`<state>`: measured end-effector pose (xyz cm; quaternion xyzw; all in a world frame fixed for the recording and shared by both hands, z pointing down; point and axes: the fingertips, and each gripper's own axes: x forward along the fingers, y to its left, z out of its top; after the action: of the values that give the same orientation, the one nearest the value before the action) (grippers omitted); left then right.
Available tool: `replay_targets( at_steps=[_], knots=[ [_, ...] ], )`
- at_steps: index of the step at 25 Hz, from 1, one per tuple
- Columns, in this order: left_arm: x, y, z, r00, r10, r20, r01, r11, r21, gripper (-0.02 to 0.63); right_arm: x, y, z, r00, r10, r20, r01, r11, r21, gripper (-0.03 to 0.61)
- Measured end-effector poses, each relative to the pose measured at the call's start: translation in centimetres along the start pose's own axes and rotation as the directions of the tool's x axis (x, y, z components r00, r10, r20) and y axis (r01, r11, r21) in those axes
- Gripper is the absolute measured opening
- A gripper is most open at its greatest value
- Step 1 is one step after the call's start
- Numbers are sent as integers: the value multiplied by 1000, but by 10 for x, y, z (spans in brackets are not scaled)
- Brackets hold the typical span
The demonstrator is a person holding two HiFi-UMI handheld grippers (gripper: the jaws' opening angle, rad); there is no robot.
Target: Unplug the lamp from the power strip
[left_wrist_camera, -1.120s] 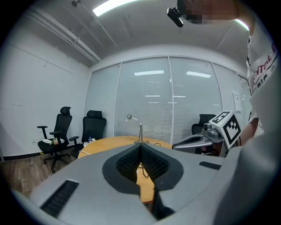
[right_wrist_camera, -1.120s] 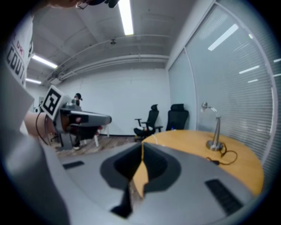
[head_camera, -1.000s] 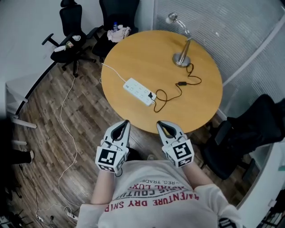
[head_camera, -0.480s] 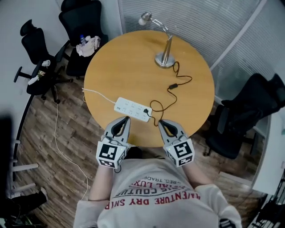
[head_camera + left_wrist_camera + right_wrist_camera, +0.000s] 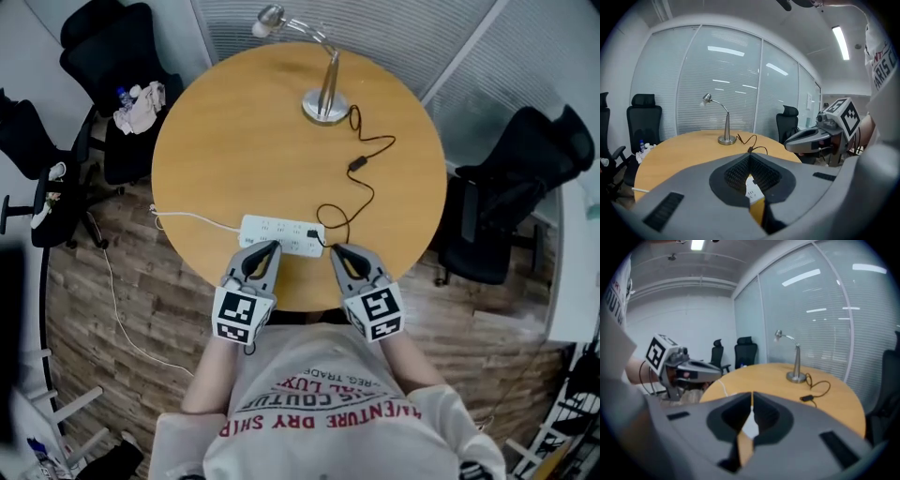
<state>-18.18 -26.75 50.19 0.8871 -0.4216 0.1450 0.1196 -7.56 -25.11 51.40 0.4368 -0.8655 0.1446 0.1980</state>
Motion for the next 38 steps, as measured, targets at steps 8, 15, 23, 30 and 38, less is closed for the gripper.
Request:
replay_targets(
  at_steps=[8, 15, 23, 30, 38],
  knots=[
    [49, 10, -63, 984, -59, -168, 62, 998, 17, 29, 33, 0, -23, 991, 33, -129, -34, 999, -2, 31],
    [88, 3, -121, 922, -122, -368, 146, 989, 38, 29, 53, -9, -51, 965, 76, -251, -75, 997, 14, 102],
    [113, -3, -151, 863, -122, -490, 190, 978, 90, 29, 74, -3, -71, 913, 91, -397, -134, 988, -82, 160],
    [115, -6, -150, 876, -143, -461, 225, 966, 129, 29, 92, -8, -91, 827, 65, -559, -209, 958, -197, 156],
    [114, -6, -151, 863, -179, -472, 261, 958, 114, 29, 116, -8, -111, 755, 60, -653, -314, 907, -279, 109]
  ],
)
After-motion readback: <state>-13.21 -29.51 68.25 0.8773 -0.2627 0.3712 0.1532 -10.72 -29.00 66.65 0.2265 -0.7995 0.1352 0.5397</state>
